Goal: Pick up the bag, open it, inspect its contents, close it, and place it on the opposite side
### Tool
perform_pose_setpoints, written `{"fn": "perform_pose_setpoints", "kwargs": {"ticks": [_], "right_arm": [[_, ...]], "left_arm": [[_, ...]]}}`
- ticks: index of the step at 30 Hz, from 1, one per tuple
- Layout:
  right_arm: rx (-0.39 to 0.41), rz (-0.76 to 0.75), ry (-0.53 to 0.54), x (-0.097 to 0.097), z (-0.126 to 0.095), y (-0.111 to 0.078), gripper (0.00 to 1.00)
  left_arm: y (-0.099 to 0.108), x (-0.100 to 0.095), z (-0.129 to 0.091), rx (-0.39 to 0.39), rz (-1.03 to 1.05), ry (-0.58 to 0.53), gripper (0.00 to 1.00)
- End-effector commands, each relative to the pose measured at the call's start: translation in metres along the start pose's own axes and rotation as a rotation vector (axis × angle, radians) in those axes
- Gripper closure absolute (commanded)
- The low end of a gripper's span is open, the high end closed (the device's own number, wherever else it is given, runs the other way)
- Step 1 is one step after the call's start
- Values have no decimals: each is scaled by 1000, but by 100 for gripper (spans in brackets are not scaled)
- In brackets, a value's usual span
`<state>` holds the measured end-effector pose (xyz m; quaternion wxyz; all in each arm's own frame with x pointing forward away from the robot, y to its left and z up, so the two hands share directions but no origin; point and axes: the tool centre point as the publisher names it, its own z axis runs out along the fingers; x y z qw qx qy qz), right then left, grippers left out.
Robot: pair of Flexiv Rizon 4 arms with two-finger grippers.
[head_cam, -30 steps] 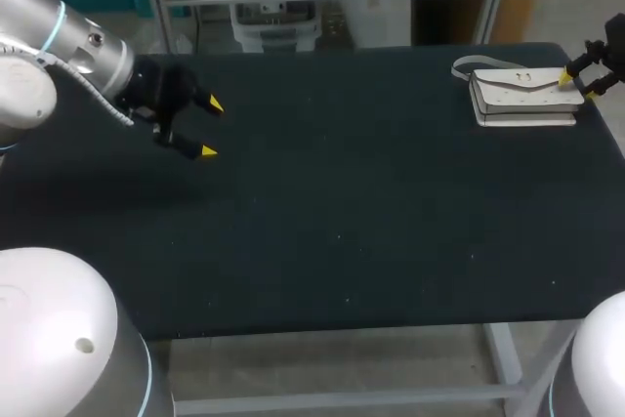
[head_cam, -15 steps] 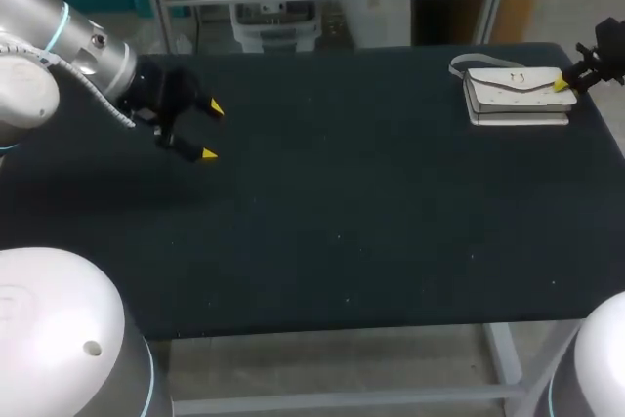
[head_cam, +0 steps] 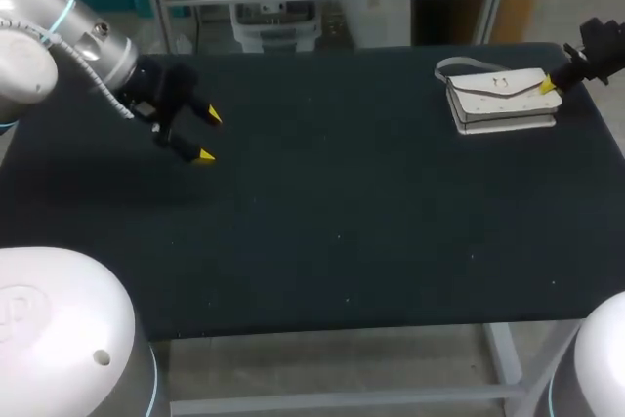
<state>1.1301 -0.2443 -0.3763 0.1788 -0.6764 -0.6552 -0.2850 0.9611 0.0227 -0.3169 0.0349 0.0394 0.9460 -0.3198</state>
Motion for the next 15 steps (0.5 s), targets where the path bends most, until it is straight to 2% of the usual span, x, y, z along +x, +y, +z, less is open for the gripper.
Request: {"fn": "perform_pose_setpoints", "kwargs": {"ticks": [1,5,10,15], "right_arm": [[-27,-18,-18,22,9,-20,100],[-37,-39,0,39,18,-33,100],[-36,-5,77,61,31,-60,100],[-36,-5,77,61,31,-60,100]], "left_arm": [[1,1,4,-3,-12,27,0],[1,1,4,-3,-12,27,0],[1,1,4,-3,-12,27,0],[1,1,4,-3,-12,27,0]]}}
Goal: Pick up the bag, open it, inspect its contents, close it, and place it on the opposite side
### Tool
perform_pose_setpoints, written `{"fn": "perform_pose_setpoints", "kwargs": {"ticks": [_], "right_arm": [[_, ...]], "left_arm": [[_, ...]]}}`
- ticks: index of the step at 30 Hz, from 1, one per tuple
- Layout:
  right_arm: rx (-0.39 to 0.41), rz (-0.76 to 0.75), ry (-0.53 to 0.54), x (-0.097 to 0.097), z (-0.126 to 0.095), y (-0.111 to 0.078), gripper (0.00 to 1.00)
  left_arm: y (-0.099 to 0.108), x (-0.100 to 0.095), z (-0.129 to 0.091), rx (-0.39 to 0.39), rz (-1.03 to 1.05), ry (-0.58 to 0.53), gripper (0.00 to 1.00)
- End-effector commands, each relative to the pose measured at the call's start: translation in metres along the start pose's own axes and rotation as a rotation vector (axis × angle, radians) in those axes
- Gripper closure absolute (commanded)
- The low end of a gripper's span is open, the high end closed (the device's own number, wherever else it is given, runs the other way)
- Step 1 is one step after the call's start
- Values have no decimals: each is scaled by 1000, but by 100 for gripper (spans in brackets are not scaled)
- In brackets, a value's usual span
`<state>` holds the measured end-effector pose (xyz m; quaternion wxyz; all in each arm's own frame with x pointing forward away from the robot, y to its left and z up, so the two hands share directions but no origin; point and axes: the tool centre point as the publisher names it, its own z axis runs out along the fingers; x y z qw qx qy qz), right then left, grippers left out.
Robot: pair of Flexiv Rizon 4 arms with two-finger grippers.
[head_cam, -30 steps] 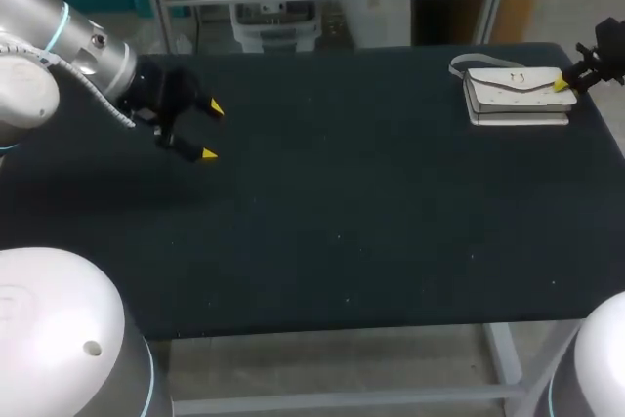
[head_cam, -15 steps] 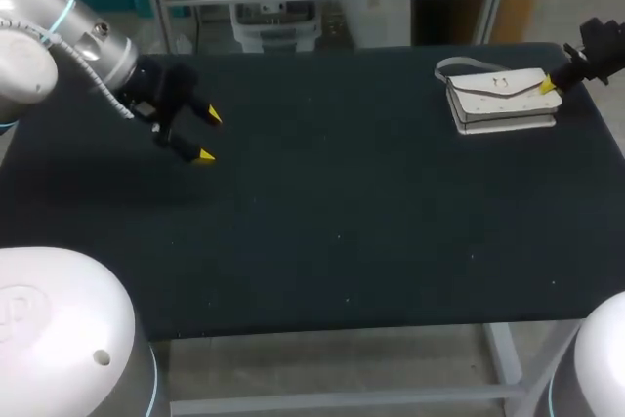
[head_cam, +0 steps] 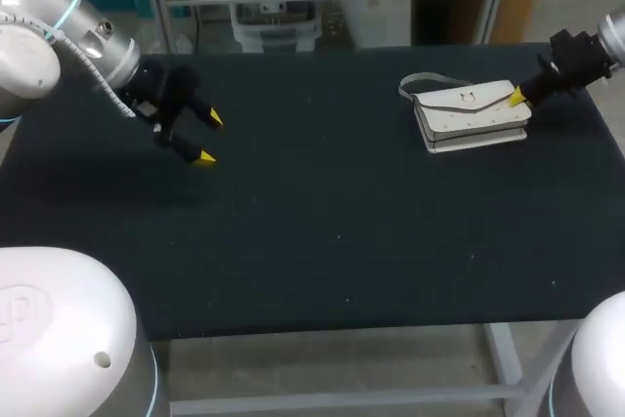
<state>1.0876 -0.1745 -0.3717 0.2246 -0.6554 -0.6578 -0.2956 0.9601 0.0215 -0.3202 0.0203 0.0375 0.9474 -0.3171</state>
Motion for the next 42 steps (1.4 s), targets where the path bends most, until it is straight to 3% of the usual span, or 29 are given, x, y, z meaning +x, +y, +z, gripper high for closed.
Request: {"fn": "perform_pose_setpoints", "kwargs": {"ticks": [1,16,21,34,42], "right_arm": [[-93,0,-8,3,-1,-14,100],[-93,0,-8,3,-1,-14,100],[-60,-44,24,33,36,-38,100],[-45,-111,137,110,82,-103,100],[-146,-26,139,145,125,-137,100]], "left_arm": [[0,0,0,2,1,1,0],[0,0,0,2,1,1,0],[0,0,0,2,1,1,0],[0,0,0,2,1,1,0],[0,0,0,2,1,1,0]]}}
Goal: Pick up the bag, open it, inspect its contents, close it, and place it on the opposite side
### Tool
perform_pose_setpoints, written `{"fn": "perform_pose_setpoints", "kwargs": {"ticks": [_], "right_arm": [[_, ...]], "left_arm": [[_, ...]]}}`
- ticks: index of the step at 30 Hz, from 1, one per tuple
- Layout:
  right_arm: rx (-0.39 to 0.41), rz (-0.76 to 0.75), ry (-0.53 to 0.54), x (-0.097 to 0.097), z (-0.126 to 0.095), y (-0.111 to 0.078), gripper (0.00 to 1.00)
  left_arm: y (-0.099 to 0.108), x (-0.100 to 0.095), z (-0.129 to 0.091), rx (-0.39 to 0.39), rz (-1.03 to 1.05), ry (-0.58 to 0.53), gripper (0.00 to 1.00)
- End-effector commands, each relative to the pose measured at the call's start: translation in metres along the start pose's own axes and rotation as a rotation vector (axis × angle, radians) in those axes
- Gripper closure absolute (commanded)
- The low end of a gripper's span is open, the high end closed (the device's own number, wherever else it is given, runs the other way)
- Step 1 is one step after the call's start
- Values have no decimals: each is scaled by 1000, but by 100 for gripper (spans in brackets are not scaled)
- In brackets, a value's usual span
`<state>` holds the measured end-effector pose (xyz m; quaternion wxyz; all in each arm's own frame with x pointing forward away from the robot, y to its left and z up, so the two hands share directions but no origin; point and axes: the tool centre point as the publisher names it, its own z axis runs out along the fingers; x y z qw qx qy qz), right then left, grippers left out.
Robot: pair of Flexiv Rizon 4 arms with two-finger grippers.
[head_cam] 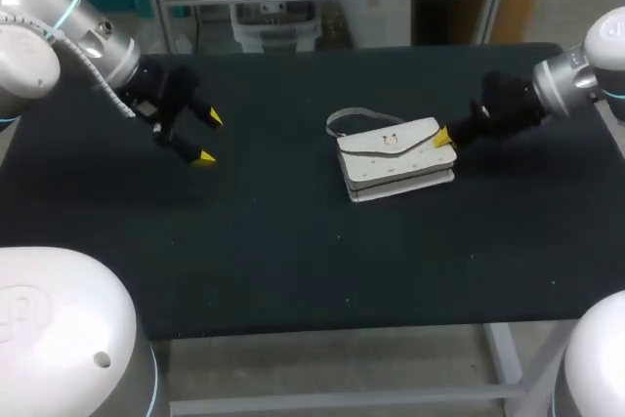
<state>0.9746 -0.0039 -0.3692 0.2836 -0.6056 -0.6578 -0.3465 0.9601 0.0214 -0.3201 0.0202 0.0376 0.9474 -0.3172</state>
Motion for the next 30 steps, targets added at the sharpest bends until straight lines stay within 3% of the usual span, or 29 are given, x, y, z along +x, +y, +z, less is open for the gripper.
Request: {"fn": "perform_pose_setpoints", "kwargs": {"ticks": [1,5,11,24,30], "right_arm": [[-198,28,-44,14,28,-19,100],[-228,53,-62,24,59,-23,100],[-213,25,-13,35,80,-21,100],[-115,-21,73,55,105,-12,100],[-120,-35,65,62,108,-13,100]], "left_arm": [[0,0,0,2,1,0,0],[0,0,0,2,1,0,0],[0,0,0,2,1,0,0],[0,0,0,2,1,0,0],[0,0,0,2,1,0,0]]}}
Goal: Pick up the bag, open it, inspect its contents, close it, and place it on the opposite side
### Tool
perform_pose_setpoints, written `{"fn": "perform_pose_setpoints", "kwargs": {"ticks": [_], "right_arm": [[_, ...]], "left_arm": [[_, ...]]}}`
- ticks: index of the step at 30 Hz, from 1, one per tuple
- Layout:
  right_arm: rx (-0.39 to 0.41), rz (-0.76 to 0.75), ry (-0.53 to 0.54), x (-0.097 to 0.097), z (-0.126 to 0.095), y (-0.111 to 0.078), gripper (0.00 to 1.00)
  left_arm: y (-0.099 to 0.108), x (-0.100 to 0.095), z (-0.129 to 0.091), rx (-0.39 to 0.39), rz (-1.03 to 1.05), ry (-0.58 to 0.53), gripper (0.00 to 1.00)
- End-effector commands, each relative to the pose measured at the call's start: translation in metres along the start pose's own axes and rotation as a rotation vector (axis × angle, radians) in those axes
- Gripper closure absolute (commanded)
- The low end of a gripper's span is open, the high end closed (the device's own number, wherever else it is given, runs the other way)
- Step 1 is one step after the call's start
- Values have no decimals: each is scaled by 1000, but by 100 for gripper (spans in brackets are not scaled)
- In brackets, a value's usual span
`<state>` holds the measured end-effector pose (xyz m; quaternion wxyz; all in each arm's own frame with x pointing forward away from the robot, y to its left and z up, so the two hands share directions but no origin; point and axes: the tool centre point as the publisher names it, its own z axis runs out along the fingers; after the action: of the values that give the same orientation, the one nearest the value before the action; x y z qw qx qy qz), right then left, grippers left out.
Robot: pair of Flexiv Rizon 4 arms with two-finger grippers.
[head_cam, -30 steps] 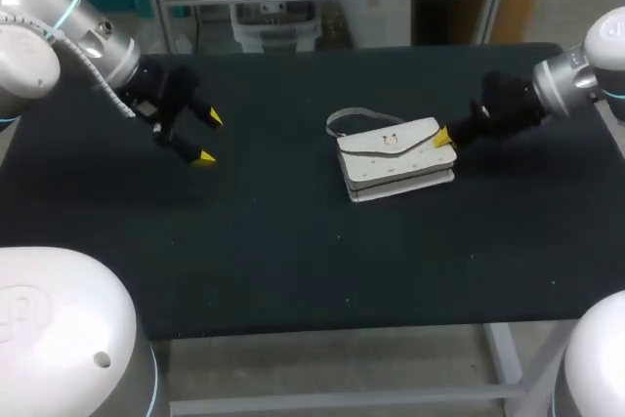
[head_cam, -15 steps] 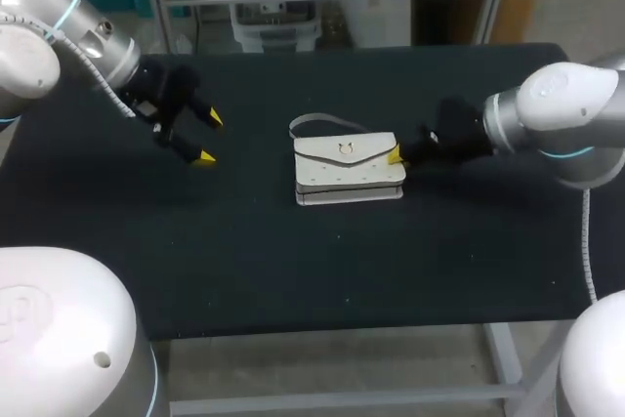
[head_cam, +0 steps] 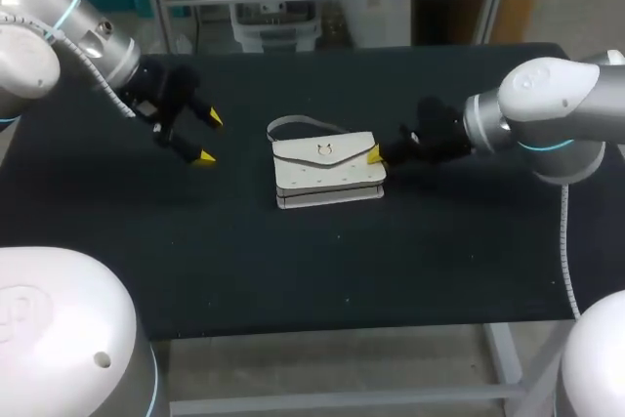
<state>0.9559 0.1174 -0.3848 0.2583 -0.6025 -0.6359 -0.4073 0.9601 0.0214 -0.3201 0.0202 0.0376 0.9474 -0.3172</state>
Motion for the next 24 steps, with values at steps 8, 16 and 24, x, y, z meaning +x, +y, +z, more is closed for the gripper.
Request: {"fn": "perform_pose_setpoints", "kwargs": {"ticks": [8,16,24], "right_arm": [[-41,9,16,5,11,-5,100],[-33,2,18,10,17,-6,100],[-33,2,18,11,10,-7,0]], "left_arm": [[0,0,0,2,1,0,0],[0,0,0,2,1,0,0],[0,0,0,2,1,0,0]]}}
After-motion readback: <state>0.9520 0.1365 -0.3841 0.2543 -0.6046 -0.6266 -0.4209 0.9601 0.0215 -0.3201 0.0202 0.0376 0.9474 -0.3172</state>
